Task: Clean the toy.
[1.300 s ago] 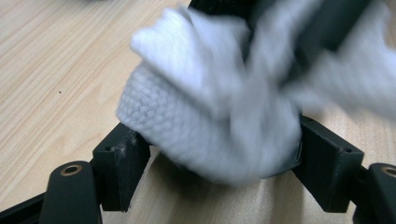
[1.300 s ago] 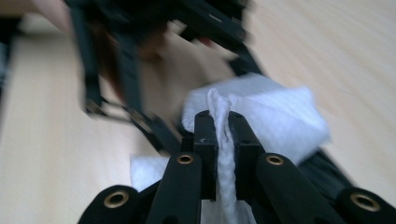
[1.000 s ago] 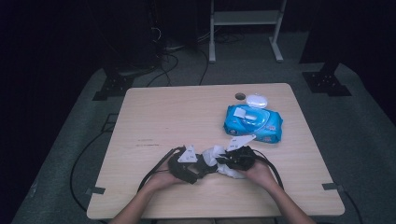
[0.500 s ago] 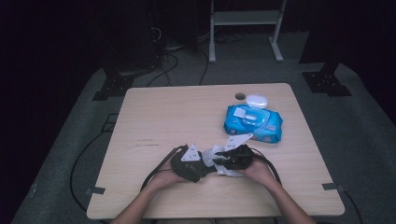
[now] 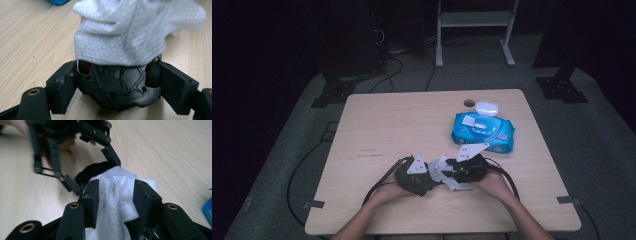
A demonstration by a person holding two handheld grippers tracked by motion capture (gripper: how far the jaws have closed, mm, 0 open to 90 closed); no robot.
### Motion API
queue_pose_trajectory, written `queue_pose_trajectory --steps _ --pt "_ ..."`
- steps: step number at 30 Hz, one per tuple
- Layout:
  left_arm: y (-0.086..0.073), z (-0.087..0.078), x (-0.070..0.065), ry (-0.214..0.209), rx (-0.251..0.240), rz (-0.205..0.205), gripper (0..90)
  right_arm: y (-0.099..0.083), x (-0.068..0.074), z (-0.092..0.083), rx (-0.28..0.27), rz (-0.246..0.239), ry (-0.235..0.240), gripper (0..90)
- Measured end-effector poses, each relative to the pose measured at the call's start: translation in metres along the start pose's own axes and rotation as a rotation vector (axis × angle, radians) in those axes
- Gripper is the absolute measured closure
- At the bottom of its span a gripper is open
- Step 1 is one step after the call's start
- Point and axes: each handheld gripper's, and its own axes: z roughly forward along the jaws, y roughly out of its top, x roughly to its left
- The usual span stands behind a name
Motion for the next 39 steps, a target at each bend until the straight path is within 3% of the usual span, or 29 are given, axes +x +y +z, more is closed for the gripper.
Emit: queue_pose_trajectory --steps 1,4,6,7,11,15,18,20,22,26,27,28,30,31,34,38,39 --pt "0.0 0.0 0.0 -0.002 -0.003 0.0 20.8 0.001 0.0 0.012 0.016 0.007 -0.006 57.7" --pt "-0.002 0.001 0.004 -0.02 0.003 -0.013 20.6 0.0 0.003 0.026 0.048 0.016 -0.01 63.8" --pt "-0.003 0.002 0.005 -0.026 0.003 -0.024 19.5 -0.001 0.002 0.027 0.037 0.021 -0.003 65.3" --pt "-0.003 0.003 0.006 -0.026 0.007 -0.039 18.2 -0.003 0.001 0.026 0.022 0.041 -0.004 72.7" --pt "-0.002 0.003 0.005 -0.029 0.007 -0.029 19.8 -0.005 -0.002 0.024 0.025 0.049 -0.002 82.5" --pt "-0.001 0.002 0.003 -0.017 0.001 -0.023 21.2 -0.002 0.001 0.027 0.025 0.054 -0.004 84.4" --pt "0.002 0.002 -0.001 -0.001 0.007 -0.007 21.3 0.002 0.009 0.036 0.006 0.055 0.036 84.8" --pt "0.002 0.003 -0.004 0.011 0.02 0.008 21.4 0.009 0.021 0.047 0.023 0.013 0.047 84.8" --pt "0.001 0.003 -0.004 0.01 0.015 0.0 21.4 0.01 0.023 0.05 0.023 0.004 0.047 84.9" --pt "0.002 0.003 -0.003 0.015 0.008 -0.013 21.4 0.009 0.015 0.047 0.012 0.026 0.001 85.6" --pt "0.003 0.003 -0.003 0.011 0.002 -0.024 21.4 0.011 0.011 0.044 0.015 0.036 -0.054 85.8" --pt "0.003 0.003 -0.003 0.012 0.001 -0.024 21.4 0.012 0.011 0.043 0.023 0.038 -0.067 85.8" --pt "0.003 0.003 -0.004 0.016 0.0 -0.021 21.5 0.014 0.012 0.044 0.019 0.039 -0.073 85.9" --pt "0.003 0.003 -0.005 0.019 0.004 -0.014 21.5 0.018 0.016 0.05 0.01 0.043 -0.038 85.9" --pt "0.002 0.004 -0.005 0.019 0.013 -0.016 21.5 0.022 0.021 0.057 0.036 0.008 -0.04 85.9" --pt "0.001 0.003 -0.004 0.02 0.008 -0.016 21.5 0.018 0.011 0.05 0.034 0.044 -0.071 85.9" --pt "0.001 0.002 -0.003 0.017 0.008 -0.011 21.5 0.011 0.001 0.04 0.028 0.074 -0.101 85.9"
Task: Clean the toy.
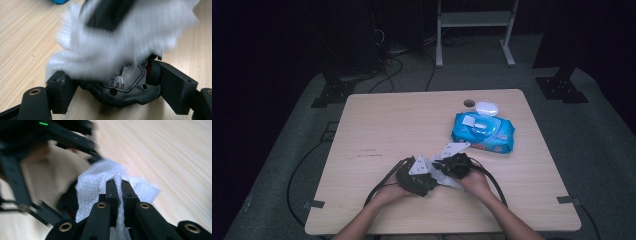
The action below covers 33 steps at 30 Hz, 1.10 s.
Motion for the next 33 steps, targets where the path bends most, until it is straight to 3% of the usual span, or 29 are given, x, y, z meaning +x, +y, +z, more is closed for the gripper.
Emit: queue_pose_trajectory --steps 5,9,10,12,15,17,20,23,25,28,29,30,33 --pt "0.001 0.0 0.001 -0.004 -0.007 -0.007 21.5 -0.016 -0.019 -0.02 0.008 0.054 -0.051 85.8" --pt "0.0 0.001 0.0 0.0 0.001 -0.003 21.4 -0.015 -0.015 -0.019 -0.003 0.054 -0.045 85.8" --pt "-0.001 0.001 0.0 0.0 0.006 -0.003 21.5 -0.01 -0.008 -0.012 -0.007 0.048 -0.014 85.8" --pt "-0.001 0.001 0.0 0.0 0.005 -0.005 21.5 -0.006 -0.002 -0.005 -0.003 0.025 0.003 85.8" --pt "-0.002 0.0 0.001 0.0 0.002 -0.007 21.5 -0.004 -0.001 -0.004 0.002 0.014 0.001 85.8" --pt "-0.002 0.0 0.001 -0.001 0.0 -0.008 21.5 -0.006 -0.007 -0.007 0.003 0.028 0.0 85.8" --pt "-0.001 0.0 0.001 0.001 -0.006 -0.003 21.4 -0.018 -0.019 -0.024 0.005 0.051 -0.039 85.8" --pt "-0.001 0.0 0.001 0.001 -0.003 -0.003 21.4 -0.025 -0.021 -0.035 0.013 0.06 -0.056 85.8" --pt "-0.001 0.0 0.0 0.002 0.002 -0.006 21.5 -0.028 -0.019 -0.037 0.008 0.071 -0.046 85.8" --pt "-0.002 0.001 0.001 0.002 0.003 -0.01 21.5 -0.027 -0.009 -0.033 -0.012 0.065 0.024 85.8" --pt "-0.002 0.001 0.001 0.002 0.003 -0.01 21.5 -0.027 -0.009 -0.033 -0.012 0.065 0.024 85.8" --pt "-0.002 0.001 0.0 0.004 0.004 -0.007 21.5 -0.025 -0.001 -0.027 0.009 0.028 0.038 85.8" --pt "-0.002 0.0 0.001 0.002 0.004 -0.009 21.5 -0.024 0.0 -0.028 0.015 0.008 0.026 85.8"
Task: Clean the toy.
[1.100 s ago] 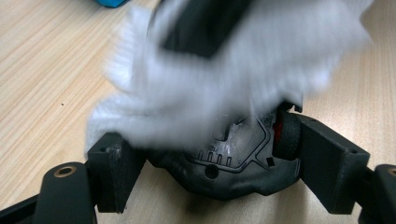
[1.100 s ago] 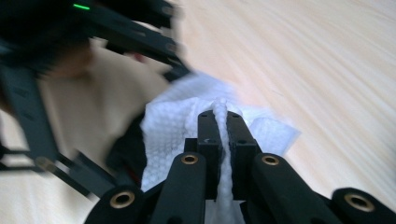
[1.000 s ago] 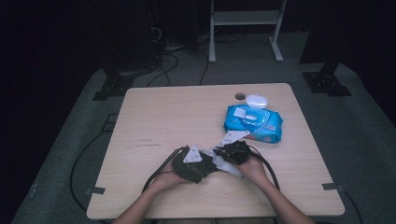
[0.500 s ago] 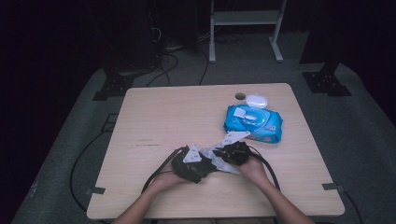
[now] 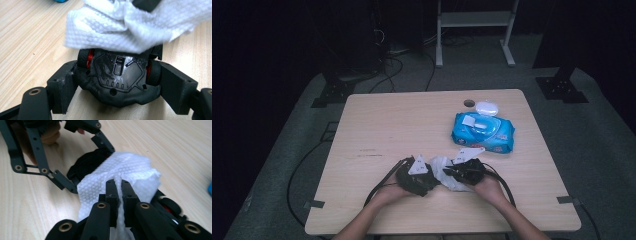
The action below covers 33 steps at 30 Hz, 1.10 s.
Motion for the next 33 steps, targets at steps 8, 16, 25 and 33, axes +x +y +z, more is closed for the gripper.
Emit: queue_pose_trajectory --steps 8,16,25,33 --pt "0.001 0.0 0.0 0.008 -0.004 0.012 21.5 -0.024 -0.022 -0.031 0.006 0.066 -0.093 85.8" --pt "0.0 0.0 -0.001 0.009 0.002 0.009 21.5 -0.019 -0.006 -0.022 -0.009 0.024 -0.042 85.8" --pt "0.001 -0.001 0.0 0.014 0.007 0.01 21.4 -0.034 -0.02 -0.037 -0.007 0.106 -0.101 85.8" --pt "-0.001 -0.002 0.002 0.009 0.003 0.004 21.5 -0.023 -0.011 -0.026 -0.015 0.079 -0.05 85.8"
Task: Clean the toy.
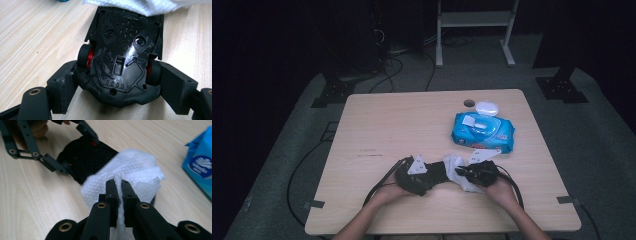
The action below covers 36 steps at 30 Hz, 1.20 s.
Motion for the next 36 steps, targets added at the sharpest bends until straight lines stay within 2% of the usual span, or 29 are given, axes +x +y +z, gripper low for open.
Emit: queue_pose_trajectory --steps 2,4,5,6,9,10,11,12,13,14,16,19,20,23,24,25,26,27,29,30,32,33,34,35,36 --pt "0.0 -0.001 0.001 -0.002 -0.012 -0.008 21.5 -0.004 -0.007 -0.004 0.003 0.018 -0.019 85.8" --pt "0.001 -0.001 0.001 -0.002 -0.013 -0.009 21.4 -0.008 -0.014 -0.008 0.026 0.031 -0.057 85.8" --pt "0.001 -0.001 0.001 -0.002 -0.013 -0.009 21.4 -0.008 -0.014 -0.008 0.026 0.031 -0.057 85.8" --pt "0.001 -0.001 0.001 -0.001 -0.007 -0.007 21.4 -0.012 -0.016 -0.01 0.022 0.07 -0.041 85.8" --pt "0.001 -0.001 0.0 0.001 -0.007 -0.002 21.4 -0.01 -0.014 -0.01 0.015 0.062 -0.035 85.8" --pt "0.001 0.0 0.0 0.001 -0.008 0.004 21.4 -0.004 -0.011 -0.007 -0.007 0.068 -0.003 85.8" --pt "0.001 0.0 0.0 0.001 -0.008 0.004 21.4 -0.004 -0.011 -0.007 -0.007 0.068 -0.003 85.8" --pt "0.001 0.0 0.0 0.003 -0.004 0.011 21.4 0.003 -0.005 -0.001 -0.004 0.038 0.004 85.7" --pt "0.001 0.0 0.0 0.003 -0.004 0.011 21.4 0.003 -0.005 -0.001 -0.004 0.038 0.004 85.7" --pt "0.001 0.0 0.0 0.003 -0.002 0.011 21.4 0.007 0.0 0.006 0.009 0.009 0.022 85.7" --pt "0.0 0.0 0.001 0.002 -0.001 0.012 21.4 0.007 0.003 0.007 0.019 -0.01 0.011 85.7" --pt "0.0 -0.001 0.001 0.0 0.001 0.014 21.4 0.005 0.0 0.004 0.022 0.009 0.014 85.5" --pt "0.0 -0.001 0.001 -0.009 -0.012 -0.002 21.4 0.0 -0.004 0.001 0.018 0.029 0.025 84.9" --pt "0.001 -0.002 0.002 -0.025 -0.014 -0.021 21.2 -0.003 -0.005 0.001 0.006 0.034 0.032 85.0" --pt "0.001 -0.002 0.004 -0.047 -0.016 -0.05 21.1 -0.003 -0.005 0.001 0.009 0.021 0.023 85.0" --pt "0.001 -0.002 0.004 -0.047 -0.016 -0.05 21.0 -0.003 -0.005 0.001 0.009 0.021 0.023 85.0" --pt "0.001 -0.004 0.007 -0.07 -0.021 -0.089 20.7 -0.003 -0.003 0.001 0.009 -0.002 0.009 85.0" --pt "0.001 -0.004 0.007 -0.07 -0.021 -0.089 20.5 -0.003 -0.003 0.001 0.009 -0.002 0.009 85.0" --pt "0.0 -0.004 0.011 -0.093 -0.019 -0.116 20.4 -0.004 -0.003 0.001 0.006 -0.005 0.015 85.0" --pt "-0.001 -0.005 0.016 -0.126 -0.029 -0.169 20.4 -0.005 -0.003 0.001 -0.002 -0.003 0.02 85.1" --pt "-0.003 -0.007 0.02 -0.159 -0.051 -0.212 20.0 -0.006 -0.003 0.0 -0.004 -0.005 0.021 85.1" --pt "-0.003 -0.007 0.02 -0.159 -0.051 -0.212 20.1 -0.006 -0.003 0.0 -0.004 -0.005 0.021 85.1" --pt "-0.004 -0.01 0.025 -0.199 -0.088 -0.259 20.2 -0.006 -0.003 0.0 -0.004 -0.014 0.022 85.1" --pt "-0.004 -0.01 0.025 -0.199 -0.088 -0.259 20.5 -0.006 -0.003 0.0 -0.004 -0.014 0.022 85.1" --pt "-0.005 -0.013 0.028 -0.202 -0.099 -0.283 21.5 -0.006 -0.003 0.0 -0.005 -0.017 0.021 85.1"
